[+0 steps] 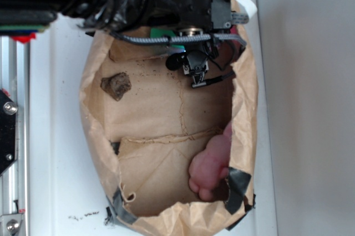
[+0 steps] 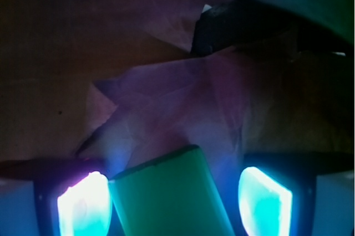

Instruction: Grab the green block.

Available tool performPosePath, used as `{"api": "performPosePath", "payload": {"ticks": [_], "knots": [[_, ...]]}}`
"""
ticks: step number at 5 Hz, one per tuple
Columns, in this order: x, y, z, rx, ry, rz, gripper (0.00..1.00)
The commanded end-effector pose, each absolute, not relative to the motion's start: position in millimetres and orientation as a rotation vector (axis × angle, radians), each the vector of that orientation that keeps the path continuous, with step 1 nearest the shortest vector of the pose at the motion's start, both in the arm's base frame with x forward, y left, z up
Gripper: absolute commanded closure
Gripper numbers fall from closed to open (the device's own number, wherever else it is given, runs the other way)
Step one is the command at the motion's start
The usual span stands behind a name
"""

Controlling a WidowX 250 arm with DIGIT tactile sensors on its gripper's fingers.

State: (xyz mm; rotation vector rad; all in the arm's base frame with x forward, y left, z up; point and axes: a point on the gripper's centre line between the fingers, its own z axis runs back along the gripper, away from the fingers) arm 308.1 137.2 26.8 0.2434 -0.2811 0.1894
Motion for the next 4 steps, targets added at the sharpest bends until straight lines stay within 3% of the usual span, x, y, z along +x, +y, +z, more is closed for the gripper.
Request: {"api": "performPosePath", "payload": {"ticks": [1,3,4], "knots": [[318,142,37,0.213,-0.298,0.220,1.00],[320,142,45,0.188,-0.307,0.250,1.00],[319,140,66,0.137,-0.281,0.295,1.00]]}}
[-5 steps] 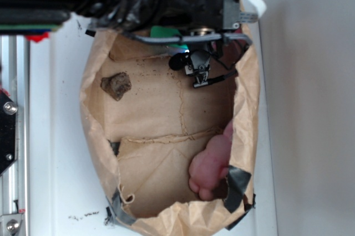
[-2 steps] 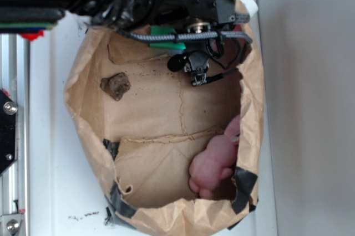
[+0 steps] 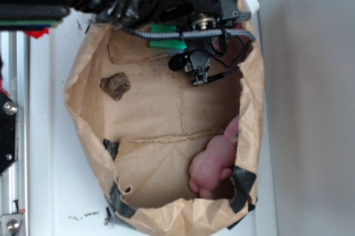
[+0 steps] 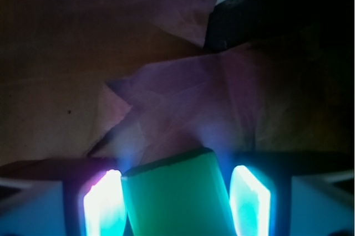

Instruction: Grab the green block.

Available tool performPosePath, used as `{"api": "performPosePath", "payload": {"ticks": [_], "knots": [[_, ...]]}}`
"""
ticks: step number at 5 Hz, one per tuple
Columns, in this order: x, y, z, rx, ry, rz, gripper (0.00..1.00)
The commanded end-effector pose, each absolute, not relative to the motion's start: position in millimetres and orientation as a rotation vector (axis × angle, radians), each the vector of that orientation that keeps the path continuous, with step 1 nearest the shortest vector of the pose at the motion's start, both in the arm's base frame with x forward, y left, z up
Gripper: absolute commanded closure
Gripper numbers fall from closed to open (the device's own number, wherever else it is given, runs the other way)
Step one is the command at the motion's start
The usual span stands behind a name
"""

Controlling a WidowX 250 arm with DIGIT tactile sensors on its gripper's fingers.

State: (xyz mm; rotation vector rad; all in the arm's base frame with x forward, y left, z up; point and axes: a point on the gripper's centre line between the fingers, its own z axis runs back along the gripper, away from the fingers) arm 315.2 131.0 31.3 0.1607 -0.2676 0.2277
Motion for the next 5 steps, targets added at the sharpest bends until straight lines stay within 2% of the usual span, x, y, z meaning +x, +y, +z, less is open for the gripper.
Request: {"api": "performPosePath", "payload": {"ticks": [1,2,3,4,5], "knots": [[313,128,110,0.021,-0.238,0.322,1.00],[305,108,137,-0.016,-0.251,0.319,1.00],[295,89,154,-0.033,-0.287,0.302,1.00],[289,74,164,-0.028,-0.312,0.293,1.00],[285,48,185,-0.009,-0.309,0.271,1.00]]}}
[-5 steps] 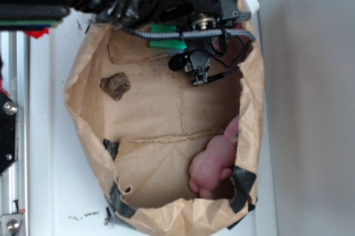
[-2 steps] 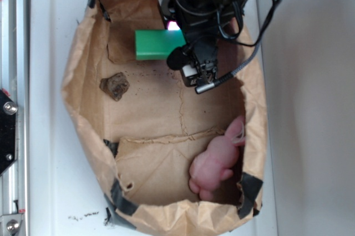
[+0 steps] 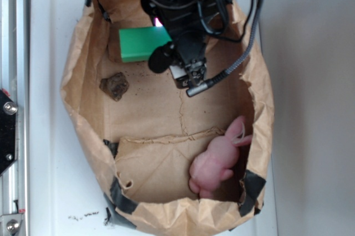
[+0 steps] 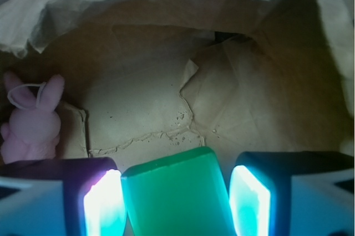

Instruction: Grab the green block.

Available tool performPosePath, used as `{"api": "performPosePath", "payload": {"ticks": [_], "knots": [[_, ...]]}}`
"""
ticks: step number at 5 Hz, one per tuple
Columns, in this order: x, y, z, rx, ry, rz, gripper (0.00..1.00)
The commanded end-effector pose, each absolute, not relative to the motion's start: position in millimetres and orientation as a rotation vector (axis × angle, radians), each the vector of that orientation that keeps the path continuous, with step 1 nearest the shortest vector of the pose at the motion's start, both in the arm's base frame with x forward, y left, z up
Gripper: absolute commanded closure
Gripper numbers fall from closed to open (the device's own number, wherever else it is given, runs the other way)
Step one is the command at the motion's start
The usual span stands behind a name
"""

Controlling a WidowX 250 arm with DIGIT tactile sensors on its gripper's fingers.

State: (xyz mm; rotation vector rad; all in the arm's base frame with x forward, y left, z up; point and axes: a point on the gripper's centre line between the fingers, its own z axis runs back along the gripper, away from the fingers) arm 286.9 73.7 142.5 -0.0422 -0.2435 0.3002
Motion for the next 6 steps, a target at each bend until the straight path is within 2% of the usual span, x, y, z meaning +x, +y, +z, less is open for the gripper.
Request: {"api": "performPosePath", "payload": {"ticks": [1,3,4,6], "knots": [[284,39,197,-0.018,-0.308,0.248,1.00],[288,41,210,-0.043,-0.321,0.240,1.00],[291,46,210,-0.072,-0.330,0.253,1.00],[289,43,202,-0.069,-0.358,0.240,1.00]]}}
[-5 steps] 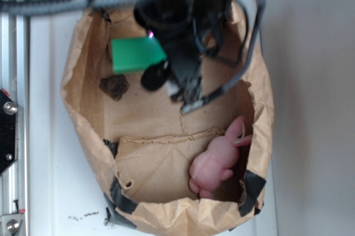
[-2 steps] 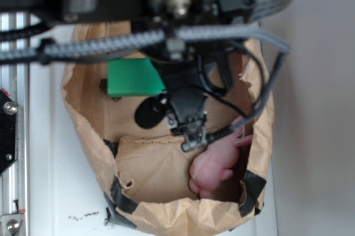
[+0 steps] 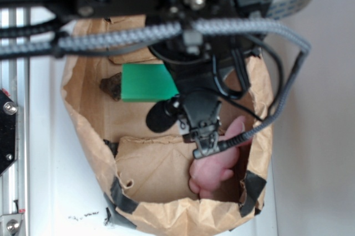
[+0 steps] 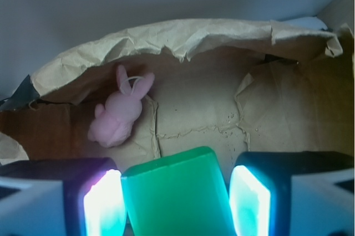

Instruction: Grab the green block.

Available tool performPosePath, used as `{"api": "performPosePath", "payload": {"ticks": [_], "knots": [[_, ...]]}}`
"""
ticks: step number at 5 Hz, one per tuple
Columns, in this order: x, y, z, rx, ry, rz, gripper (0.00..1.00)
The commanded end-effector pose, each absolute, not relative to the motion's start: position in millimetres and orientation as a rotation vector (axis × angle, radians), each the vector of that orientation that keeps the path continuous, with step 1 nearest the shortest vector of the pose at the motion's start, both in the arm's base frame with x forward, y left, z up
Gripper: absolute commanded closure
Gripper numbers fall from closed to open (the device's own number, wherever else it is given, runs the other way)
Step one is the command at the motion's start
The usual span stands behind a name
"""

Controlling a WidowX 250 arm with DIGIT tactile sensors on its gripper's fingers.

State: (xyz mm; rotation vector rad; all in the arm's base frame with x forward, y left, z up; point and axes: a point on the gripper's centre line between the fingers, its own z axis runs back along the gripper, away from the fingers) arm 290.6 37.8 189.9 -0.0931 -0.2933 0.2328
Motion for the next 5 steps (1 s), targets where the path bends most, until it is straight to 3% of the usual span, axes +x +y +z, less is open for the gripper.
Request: {"api": "performPosePath", "payload": {"ticks": [1,4,5], "knots": [[289.1,42.8,201.4,-0.069,-0.357,0.238,1.00],[294.5,43.3,201.6,-0.084,-0.344,0.261,1.00],[297.8,45.4,200.4,-0.073,-0.371,0.264,1.00]]}}
